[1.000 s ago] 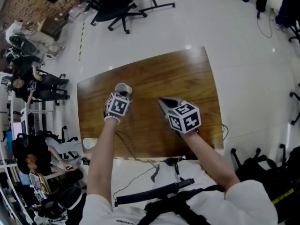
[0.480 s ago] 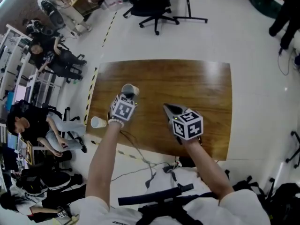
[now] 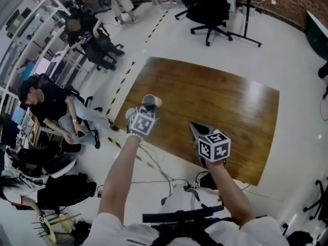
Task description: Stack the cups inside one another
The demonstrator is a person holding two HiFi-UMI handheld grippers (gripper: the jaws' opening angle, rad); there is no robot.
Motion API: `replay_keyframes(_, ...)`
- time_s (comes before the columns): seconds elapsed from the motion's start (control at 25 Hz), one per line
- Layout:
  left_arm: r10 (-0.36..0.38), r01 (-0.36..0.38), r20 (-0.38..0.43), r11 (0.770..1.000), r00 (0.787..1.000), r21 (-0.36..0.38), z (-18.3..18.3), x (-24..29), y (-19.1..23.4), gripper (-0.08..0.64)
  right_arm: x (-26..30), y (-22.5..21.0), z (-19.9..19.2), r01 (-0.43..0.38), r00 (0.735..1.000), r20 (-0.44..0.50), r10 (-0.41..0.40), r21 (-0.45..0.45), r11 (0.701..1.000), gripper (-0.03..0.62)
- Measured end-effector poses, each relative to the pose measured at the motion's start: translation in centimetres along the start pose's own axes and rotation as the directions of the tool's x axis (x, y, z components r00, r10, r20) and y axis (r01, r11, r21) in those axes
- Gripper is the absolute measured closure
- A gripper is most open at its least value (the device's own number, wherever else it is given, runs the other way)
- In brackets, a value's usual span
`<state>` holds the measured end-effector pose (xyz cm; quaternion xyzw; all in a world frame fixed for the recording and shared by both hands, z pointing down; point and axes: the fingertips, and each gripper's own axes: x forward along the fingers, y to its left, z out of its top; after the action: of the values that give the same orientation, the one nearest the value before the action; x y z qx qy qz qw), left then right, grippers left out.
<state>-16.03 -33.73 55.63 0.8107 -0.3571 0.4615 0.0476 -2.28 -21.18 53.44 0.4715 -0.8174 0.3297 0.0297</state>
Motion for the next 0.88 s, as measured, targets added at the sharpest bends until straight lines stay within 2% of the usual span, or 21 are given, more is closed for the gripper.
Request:
replay_keyframes(0.24, 0.056, -0.056, 0.002, 0.997, 0.998, -0.052, -4.5, -4.8, 5.9, 0.549, 2.2, 5.9, -1.0, -0.026, 0.999, -0.026, 0.025, -0.033, 0.999, 0.578)
replay_keyframes(0.44, 0.097, -0.099, -0.042, 0.993, 0.994, -0.059, -7.2, -6.3, 9.9, 0.549, 2.9, 7.3, -1.7, -0.032, 0.999, -0.044, 0.03, -0.048, 0.998, 0.578)
replay_keyframes(0.6, 0.095, -0.101, -0.089, 0.993, 0.991, -0.06, -9.6, -6.4, 12.2, 0.549, 3.5, 8.2, -2.2, -0.03, 0.998, -0.052, 0.027, -0.057, 0.998, 0.578)
replay_keyframes(0.88, 0.055, -0.062, -0.169, 0.997, 0.984, -0.035, -12.7, -5.0, 13.5, 0.549, 3.8, 7.8, -2.5, -0.003, 0.998, -0.06, 0.001, -0.044, 0.999, 0.578)
